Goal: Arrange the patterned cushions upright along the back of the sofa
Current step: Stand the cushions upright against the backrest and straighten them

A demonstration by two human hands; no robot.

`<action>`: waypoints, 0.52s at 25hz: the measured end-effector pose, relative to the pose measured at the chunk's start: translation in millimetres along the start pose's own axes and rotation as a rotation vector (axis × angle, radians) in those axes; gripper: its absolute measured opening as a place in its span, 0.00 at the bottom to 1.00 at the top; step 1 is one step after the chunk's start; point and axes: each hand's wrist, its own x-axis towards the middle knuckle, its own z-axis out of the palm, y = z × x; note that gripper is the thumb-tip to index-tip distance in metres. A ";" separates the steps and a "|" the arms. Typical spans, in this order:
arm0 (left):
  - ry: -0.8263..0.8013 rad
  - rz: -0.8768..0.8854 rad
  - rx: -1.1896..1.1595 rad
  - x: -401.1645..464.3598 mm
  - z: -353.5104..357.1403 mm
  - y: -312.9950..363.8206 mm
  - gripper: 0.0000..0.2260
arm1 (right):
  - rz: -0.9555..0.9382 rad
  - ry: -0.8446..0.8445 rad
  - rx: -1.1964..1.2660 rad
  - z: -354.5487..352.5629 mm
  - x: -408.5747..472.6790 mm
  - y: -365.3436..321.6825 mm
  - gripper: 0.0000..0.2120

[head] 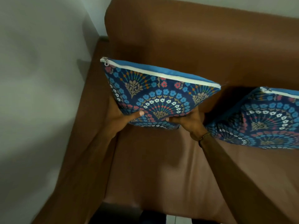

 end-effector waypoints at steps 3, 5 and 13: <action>0.115 0.080 -0.026 -17.6 14.8 6.8 0.50 | 0.081 -0.027 -0.029 -6.3 2.3 -6.2 0.32; 0.224 0.126 -0.074 -33.8 32.5 7.1 0.45 | -0.060 -0.051 0.050 -11.1 -1.3 -0.3 0.33; 0.197 0.005 0.060 -106.1 190.5 -8.6 0.34 | 0.113 0.241 0.090 -121.4 -66.3 109.0 0.17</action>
